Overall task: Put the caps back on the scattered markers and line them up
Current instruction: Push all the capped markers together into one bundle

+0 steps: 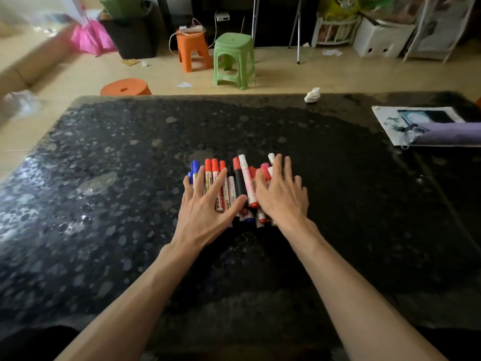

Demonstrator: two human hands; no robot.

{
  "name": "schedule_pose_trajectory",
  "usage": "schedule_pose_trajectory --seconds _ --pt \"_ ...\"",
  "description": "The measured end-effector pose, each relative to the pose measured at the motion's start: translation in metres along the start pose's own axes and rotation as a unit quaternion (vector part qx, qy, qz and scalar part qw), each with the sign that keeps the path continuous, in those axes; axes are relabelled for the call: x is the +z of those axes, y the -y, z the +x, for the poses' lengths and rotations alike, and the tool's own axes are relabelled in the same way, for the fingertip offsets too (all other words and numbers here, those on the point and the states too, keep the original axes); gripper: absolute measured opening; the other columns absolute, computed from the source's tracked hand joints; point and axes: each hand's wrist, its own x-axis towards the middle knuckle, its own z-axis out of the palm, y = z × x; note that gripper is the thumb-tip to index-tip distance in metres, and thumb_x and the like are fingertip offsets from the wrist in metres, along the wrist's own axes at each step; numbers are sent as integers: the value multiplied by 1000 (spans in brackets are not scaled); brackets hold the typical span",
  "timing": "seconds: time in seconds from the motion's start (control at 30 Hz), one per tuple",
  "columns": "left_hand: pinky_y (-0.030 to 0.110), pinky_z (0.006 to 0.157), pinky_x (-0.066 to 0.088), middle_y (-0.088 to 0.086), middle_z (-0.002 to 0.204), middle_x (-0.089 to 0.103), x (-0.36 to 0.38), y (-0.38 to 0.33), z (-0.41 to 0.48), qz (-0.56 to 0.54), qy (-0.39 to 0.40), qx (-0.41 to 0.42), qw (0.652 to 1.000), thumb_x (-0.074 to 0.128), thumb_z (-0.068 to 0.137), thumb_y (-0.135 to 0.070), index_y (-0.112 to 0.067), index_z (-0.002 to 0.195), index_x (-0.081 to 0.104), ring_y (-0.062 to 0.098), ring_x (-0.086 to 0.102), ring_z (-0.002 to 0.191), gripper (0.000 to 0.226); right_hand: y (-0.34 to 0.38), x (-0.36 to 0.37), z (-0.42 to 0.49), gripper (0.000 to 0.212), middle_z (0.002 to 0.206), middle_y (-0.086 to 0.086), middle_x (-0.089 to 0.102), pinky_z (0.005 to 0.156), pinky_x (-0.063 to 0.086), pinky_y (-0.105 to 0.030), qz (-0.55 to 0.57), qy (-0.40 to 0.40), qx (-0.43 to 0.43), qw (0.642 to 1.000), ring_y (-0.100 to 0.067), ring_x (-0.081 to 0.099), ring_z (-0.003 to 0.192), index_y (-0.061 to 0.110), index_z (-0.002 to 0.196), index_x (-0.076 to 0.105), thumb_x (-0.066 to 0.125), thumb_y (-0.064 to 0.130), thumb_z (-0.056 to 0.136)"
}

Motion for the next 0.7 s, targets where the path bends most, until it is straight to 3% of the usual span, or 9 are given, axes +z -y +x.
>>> schedule_pose_trajectory --seconds 0.17,0.43,0.7 --pt "54 129 7 -6 173 -8 2 5 6 -28 -26 23 999 45 88 -80 -50 159 21 22 -17 157 80 -26 3 6 63 175 -2 -1 126 18 -53 -13 -28 2 1000 -30 16 159 32 165 -1 16 54 109" --pt "59 127 5 -8 173 -11 -2 12 16 -49 27 27 998 42 85 -86 -59 156 13 28 -22 157 81 -18 7 8 61 175 -4 7 126 19 -52 3 -40 1 999 -30 15 159 34 165 -1 14 54 109" --pt "59 123 18 -12 172 -8 -13 8 14 -96 21 16 995 52 94 -70 -62 154 15 25 -13 159 71 -25 1 11 70 172 -10 16 122 29 -48 36 -65 10 997 -27 29 155 20 166 1 23 54 109"
